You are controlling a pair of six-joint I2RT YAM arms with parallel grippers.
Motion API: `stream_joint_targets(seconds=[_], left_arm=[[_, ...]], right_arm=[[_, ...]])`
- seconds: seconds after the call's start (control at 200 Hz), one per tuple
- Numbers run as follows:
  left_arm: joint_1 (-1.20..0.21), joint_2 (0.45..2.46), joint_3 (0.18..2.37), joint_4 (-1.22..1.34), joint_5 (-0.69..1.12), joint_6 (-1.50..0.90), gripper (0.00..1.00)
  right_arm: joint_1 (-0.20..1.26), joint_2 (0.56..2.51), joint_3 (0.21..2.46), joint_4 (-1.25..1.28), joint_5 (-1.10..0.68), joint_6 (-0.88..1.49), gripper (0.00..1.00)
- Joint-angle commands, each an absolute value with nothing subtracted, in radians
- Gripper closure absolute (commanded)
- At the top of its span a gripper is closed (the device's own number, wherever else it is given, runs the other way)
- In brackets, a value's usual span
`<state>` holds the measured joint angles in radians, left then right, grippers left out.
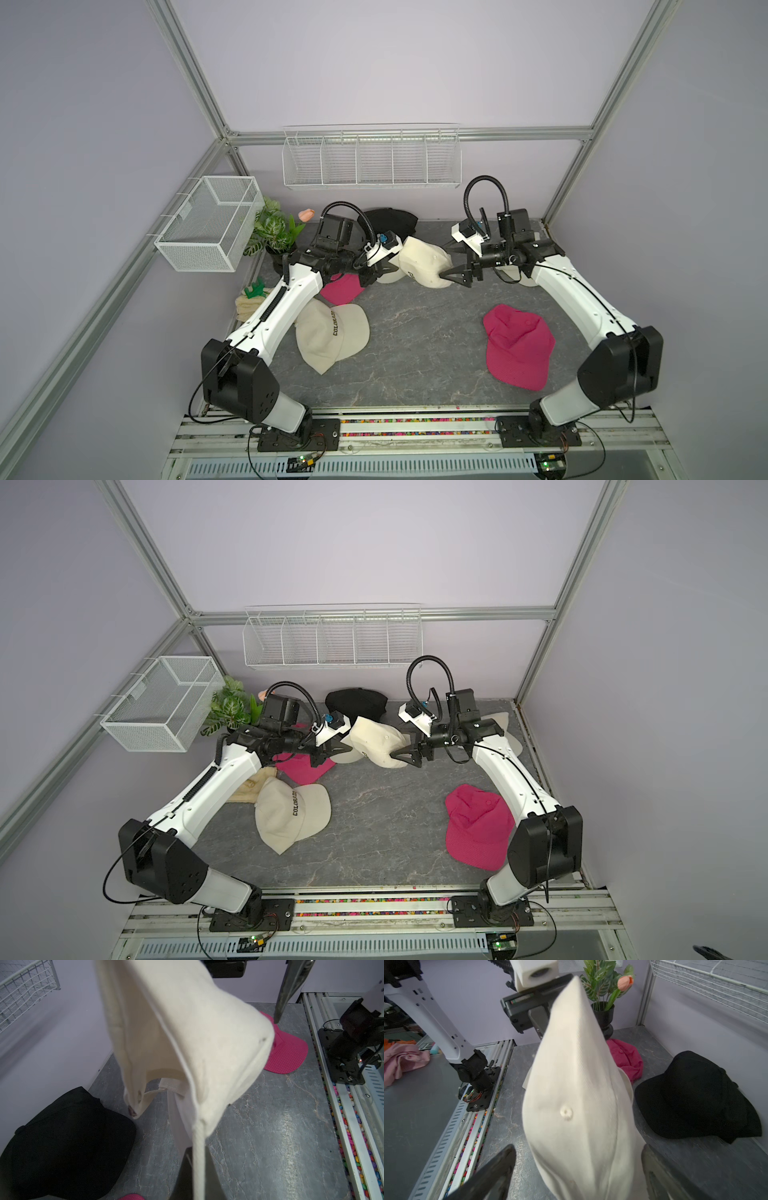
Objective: Stack the baseball caps by color
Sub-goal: Pick up the baseball cap from the center of the board.
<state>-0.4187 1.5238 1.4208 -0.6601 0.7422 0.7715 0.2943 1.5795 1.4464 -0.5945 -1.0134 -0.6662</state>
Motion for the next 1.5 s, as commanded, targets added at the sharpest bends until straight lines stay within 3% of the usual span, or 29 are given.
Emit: stream_joint_targets(seconds=[0.0,0.09,0.22,0.525,0.645,0.79,0.91,1.175,1.219,1.304,1.354,1.494], left_arm=[[-0.41,1.545,1.487,-0.634,0.742,0.79,1.0],[-0.38,1.567,1.518,-0.63,0.778,0.765,1.0],[-0.312,1.616,1.596,-0.649,0.903,0.733,1.0],[-0.309,1.748,1.792,-0.853,0.894,0.842,1.0],[-0.31,1.761,1.774,-0.798,0.851,0.816,1.0],[-0.309,1.751,1.724,-0.706,0.801,0.772,1.0],[-0.308,1.745,1.684,-0.623,0.751,0.745,1.0],[-0.309,1.785,1.739,-0.584,0.628,0.694,1.0],[-0.308,1.774,1.737,-0.6,0.664,0.713,0.89],[-0.309,1.748,1.722,-0.638,0.697,0.769,0.43],[-0.306,1.73,1.722,-0.699,0.681,0.826,0.24],[-0.292,1.685,1.783,-0.938,0.702,0.959,0.14]], right_arm=[[0.311,1.59,1.461,-0.701,-1.083,-0.748,0.02],[0.323,1.585,1.462,-0.762,-1.075,-0.788,0.0],[0.328,1.565,1.446,-0.813,-1.057,-0.819,0.05],[0.376,1.493,1.394,-0.706,-0.962,-0.751,0.1],[0.388,1.502,1.409,-0.66,-1.014,-0.724,0.25],[0.392,1.493,1.42,-0.644,-0.984,-0.708,0.69],[0.391,1.473,1.423,-0.665,-0.915,-0.716,0.91],[0.392,1.441,1.454,-0.711,-0.806,-0.729,0.94],[0.391,1.448,1.461,-0.714,-0.794,-0.724,0.93],[0.392,1.463,1.479,-0.731,-0.793,-0.73,0.94],[0.393,1.474,1.492,-0.754,-0.796,-0.742,0.94],[0.393,1.514,1.521,-0.849,-0.801,-0.807,0.94]])
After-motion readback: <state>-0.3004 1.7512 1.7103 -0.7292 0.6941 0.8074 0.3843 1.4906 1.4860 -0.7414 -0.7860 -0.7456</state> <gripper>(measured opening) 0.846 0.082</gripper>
